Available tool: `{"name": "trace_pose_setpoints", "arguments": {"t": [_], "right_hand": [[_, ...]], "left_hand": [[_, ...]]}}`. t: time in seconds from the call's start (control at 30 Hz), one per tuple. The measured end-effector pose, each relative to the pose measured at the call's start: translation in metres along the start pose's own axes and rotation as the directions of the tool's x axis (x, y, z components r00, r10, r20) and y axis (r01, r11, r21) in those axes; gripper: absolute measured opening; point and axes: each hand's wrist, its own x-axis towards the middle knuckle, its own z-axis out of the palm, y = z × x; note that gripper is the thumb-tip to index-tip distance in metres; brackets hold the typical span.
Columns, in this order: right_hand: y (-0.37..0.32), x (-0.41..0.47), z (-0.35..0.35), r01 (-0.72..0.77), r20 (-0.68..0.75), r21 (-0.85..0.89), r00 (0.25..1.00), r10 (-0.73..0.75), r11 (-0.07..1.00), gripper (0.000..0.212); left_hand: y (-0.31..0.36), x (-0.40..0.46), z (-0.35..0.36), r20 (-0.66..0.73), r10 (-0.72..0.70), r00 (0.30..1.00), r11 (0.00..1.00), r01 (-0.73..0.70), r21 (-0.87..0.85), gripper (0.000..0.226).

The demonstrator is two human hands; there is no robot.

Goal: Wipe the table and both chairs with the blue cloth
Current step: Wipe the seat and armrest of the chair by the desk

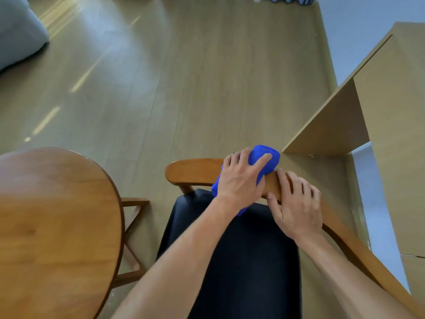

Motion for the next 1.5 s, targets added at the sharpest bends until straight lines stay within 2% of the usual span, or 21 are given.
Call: {"name": "trace_pose_setpoints", "arguments": {"t": [0.03,0.1,0.17,0.23,0.3,0.37,0.5,0.63,0.7,0.8,0.87,0.93,1.0,1.07,1.17,1.23,1.3,1.37,1.4,1.43,1.5], "right_hand": [[0.001,0.0,0.0,0.007,0.003,0.002,1.0,-0.007,1.0,0.062],[0.0,0.001,0.0,0.006,0.009,0.005,1.0,-0.006,1.0,0.064],[0.0,0.002,0.001,-0.001,0.016,0.003,1.0,0.001,1.0,0.064],[-0.001,0.002,0.001,-0.008,0.029,0.01,1.0,0.008,1.0,0.063],[-0.002,0.002,0.002,-0.014,0.024,0.008,1.0,0.014,1.0,0.062],[-0.002,0.003,0.005,-0.018,0.002,0.001,1.0,0.018,1.0,0.06],[-0.002,0.003,0.008,-0.011,-0.035,0.003,0.999,0.011,1.0,0.06],[-0.001,0.002,0.006,-0.017,-0.044,0.019,0.999,0.018,1.0,0.06],[0.001,0.002,0.003,0.005,-0.008,0.072,1.0,-0.004,0.997,0.062],[0.016,-0.007,-0.004,0.035,0.088,0.118,0.995,-0.046,0.992,0.068],[0.042,-0.026,-0.009,-0.059,0.152,0.131,0.988,0.039,0.99,0.069],[0.072,-0.056,-0.017,-0.191,0.176,0.183,0.971,0.159,0.964,0.064],[0.09,-0.081,-0.027,-0.262,0.156,0.345,0.963,0.22,0.901,0.055],[0.091,-0.092,-0.04,-0.302,0.109,0.561,0.95,0.293,0.77,0.049],[0.084,-0.089,-0.05,-0.278,0.062,0.741,0.935,0.35,0.611,0.051],[0.081,-0.085,-0.053,-0.285,0.095,0.797,0.93,0.355,0.533,0.056],[0.077,-0.082,-0.053,-0.312,0.146,0.794,0.931,0.334,0.522,0.06],[0.071,-0.075,-0.052,-0.374,0.209,0.69,0.923,0.323,0.62,0.062],[0.067,-0.07,-0.05,-0.42,0.235,0.611,0.906,0.353,0.671,0.065],[0.063,-0.063,-0.048,-0.465,0.244,0.532,0.884,0.398,0.708,0.069],[0.054,-0.046,-0.044,-0.525,0.226,0.409,0.851,0.475,0.746,0.077]], "left_hand": [[-0.016,-0.004,-0.007,0.0,-0.007,1.0,1.0,0.007,0.012,0.047],[-0.055,-0.014,-0.023,-0.055,-0.138,0.989,0.99,0.139,0.016,0.047],[-0.096,-0.023,-0.039,-0.088,-0.312,0.946,0.95,0.311,-0.035,0.047],[-0.125,-0.031,-0.055,-0.059,-0.458,0.887,0.886,0.45,-0.111,0.048],[-0.135,-0.031,-0.061,-0.035,-0.516,0.856,0.848,0.505,-0.162,0.047],[-0.129,-0.026,-0.057,-0.053,-0.492,0.869,0.869,0.486,-0.095,0.045],[-0.072,-0.004,-0.03,-0.088,-0.341,0.936,0.931,0.349,0.109,0.04],[0.01,0.014,0.007,0.004,-0.115,0.993,0.988,0.114,0.102,0.04],[0.015,0.017,0.007,0.04,-0.023,0.999,0.995,0.019,0.103,0.043],[-0.007,0.016,-0.002,0.064,-0.071,0.995,0.996,0.067,0.067,0.045],[-0.01,0.015,-0.007,0.053,-0.167,0.985,0.984,0.163,0.072,0.044],[0.002,0.014,-0.004,0.026,-0.177,0.984,0.972,0.171,0.163,0.041],[0.028,0.013,0.006,0.034,-0.131,0.991,0.97,0.122,0.209,0.04],[0.069,0.007,0.02,0.076,-0.04,0.996,0.981,0.024,0.195,0.039],[0.144,-0.007,0.046,0.209,0.171,0.963,0.98,-0.189,0.066,0.04],[0.174,-0.014,0.052,0.286,0.263,0.921,0.965,-0.249,-0.086,0.042],[0.173,-0.012,0.041,0.323,0.233,0.917,0.937,-0.123,-0.327,0.046],[0.148,-0.012,0.02,0.308,0.128,0.943,0.863,0.047,-0.503,0.045],[0.127,-0.012,0.011,0.253,0.036,0.967,0.873,0.093,-0.48,0.046],[0.101,-0.013,0.003,0.197,-0.051,0.979,0.921,0.122,-0.37,0.047],[0.044,-0.018,-0.009,0.232,-0.176,0.957,0.982,0.187,-0.025,0.053]]}}
